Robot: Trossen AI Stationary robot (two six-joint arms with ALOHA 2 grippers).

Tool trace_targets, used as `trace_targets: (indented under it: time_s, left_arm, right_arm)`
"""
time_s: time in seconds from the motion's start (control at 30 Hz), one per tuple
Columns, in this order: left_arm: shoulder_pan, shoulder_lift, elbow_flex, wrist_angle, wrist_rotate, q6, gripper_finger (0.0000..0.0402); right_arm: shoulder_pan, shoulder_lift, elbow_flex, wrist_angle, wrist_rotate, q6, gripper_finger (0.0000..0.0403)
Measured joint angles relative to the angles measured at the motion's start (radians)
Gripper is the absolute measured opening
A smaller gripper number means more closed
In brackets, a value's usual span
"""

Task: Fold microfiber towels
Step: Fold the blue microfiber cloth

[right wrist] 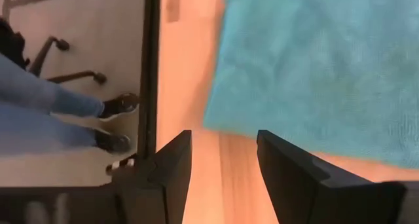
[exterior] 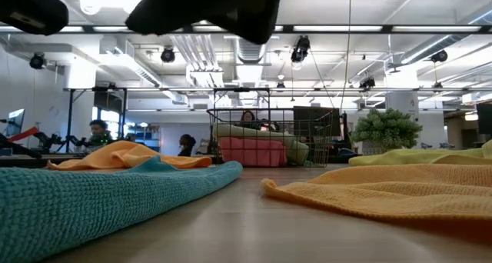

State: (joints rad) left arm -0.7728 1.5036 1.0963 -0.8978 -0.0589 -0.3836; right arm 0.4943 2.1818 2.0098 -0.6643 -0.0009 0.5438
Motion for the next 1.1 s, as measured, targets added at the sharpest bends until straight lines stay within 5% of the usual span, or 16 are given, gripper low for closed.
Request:
trace_targets:
  time_s: [0.63, 1.1]
  left_arm:
    - [-0.057, 0.138, -0.010, 0.370, -0.009, -0.002, 0.0152]
    - [-0.114, 0.245, -0.002, 0.430, -0.108, -0.057, 0.0152]
  right_arm:
    - [0.059, 0.139, 0.078, 0.122, 0.084, -0.330, 0.0181]
    - [0.064, 0.276, 0.254, 0.011, 0.130, -0.389, 0.0183]
